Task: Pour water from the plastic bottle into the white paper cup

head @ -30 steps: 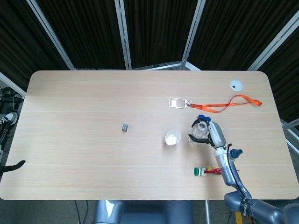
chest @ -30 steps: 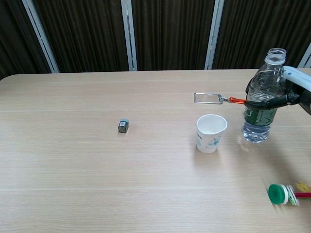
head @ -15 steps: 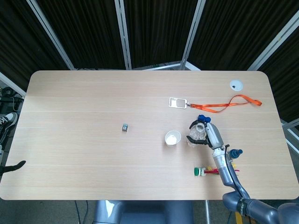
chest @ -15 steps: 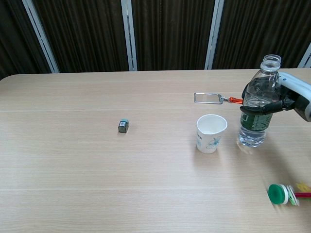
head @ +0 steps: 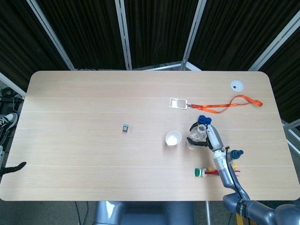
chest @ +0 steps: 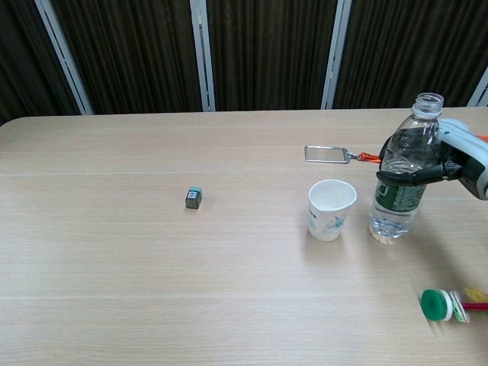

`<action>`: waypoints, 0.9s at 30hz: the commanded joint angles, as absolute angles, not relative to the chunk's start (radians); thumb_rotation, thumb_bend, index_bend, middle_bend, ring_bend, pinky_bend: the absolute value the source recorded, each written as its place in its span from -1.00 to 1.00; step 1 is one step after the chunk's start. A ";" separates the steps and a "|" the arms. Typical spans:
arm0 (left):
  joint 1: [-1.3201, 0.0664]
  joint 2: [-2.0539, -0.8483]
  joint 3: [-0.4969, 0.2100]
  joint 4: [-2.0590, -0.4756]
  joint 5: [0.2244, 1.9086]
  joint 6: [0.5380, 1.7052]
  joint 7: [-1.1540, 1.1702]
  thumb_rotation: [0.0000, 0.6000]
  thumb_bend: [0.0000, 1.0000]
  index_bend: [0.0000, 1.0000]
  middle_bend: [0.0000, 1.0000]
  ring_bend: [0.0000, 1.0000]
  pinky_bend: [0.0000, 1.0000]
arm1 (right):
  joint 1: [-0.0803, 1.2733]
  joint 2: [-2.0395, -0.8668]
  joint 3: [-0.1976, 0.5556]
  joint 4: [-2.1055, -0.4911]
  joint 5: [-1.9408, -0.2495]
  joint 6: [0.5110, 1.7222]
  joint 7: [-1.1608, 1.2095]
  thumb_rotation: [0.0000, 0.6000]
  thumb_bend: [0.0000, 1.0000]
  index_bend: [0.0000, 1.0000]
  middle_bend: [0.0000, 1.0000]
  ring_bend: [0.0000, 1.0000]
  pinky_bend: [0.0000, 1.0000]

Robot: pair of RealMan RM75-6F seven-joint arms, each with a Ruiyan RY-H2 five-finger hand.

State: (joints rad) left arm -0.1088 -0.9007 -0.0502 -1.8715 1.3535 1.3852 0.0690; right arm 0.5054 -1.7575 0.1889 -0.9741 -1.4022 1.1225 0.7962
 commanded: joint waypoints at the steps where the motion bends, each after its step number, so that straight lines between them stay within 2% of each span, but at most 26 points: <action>1: -0.109 -0.901 -0.050 -1.872 1.353 1.385 0.070 1.00 -0.96 -1.00 -1.00 -1.00 -1.00 | 0.505 -1.767 0.187 -0.958 -1.405 1.124 0.815 1.00 -0.42 0.01 0.16 -0.02 -0.02; 7: -0.110 -0.902 -0.050 -1.872 1.351 1.384 0.073 1.00 -0.96 -1.00 -1.00 -1.00 -1.00 | 0.506 -1.774 0.187 -0.942 -1.409 1.128 0.830 1.00 -0.61 -0.07 0.10 -0.08 -0.05; 12: -0.110 -0.902 -0.049 -1.872 1.352 1.384 0.072 1.00 -0.96 -1.00 -1.00 -1.00 -1.00 | 0.506 -1.775 0.182 -0.934 -1.414 1.125 0.843 1.00 -0.88 -0.28 -0.11 -0.29 -0.15; 23: -0.109 -0.900 -0.049 -1.872 1.356 1.385 0.068 1.00 -0.96 -1.00 -1.00 -1.00 -1.00 | 0.504 -1.779 0.179 -0.918 -1.417 1.125 0.862 1.00 -0.95 -0.33 -0.20 -0.38 -0.26; 26: -0.109 -0.900 -0.049 -1.872 1.356 1.386 0.068 1.00 -0.96 -1.00 -1.00 -1.00 -1.00 | 0.503 -1.779 0.176 -0.917 -1.421 1.128 0.868 1.00 -0.99 -0.42 -0.30 -0.49 -0.37; 27: -0.109 -0.900 -0.048 -1.872 1.357 1.386 0.069 1.00 -0.96 -1.00 -1.00 -1.00 -1.00 | 0.503 -1.777 0.175 -0.919 -1.425 1.131 0.872 1.00 -1.00 -0.51 -0.39 -0.58 -0.48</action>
State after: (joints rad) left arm -0.1088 -0.9001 -0.0484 -1.8724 1.3566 1.3859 0.0686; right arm 0.5033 -1.7780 0.1757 -0.9183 -1.4228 1.1294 0.8703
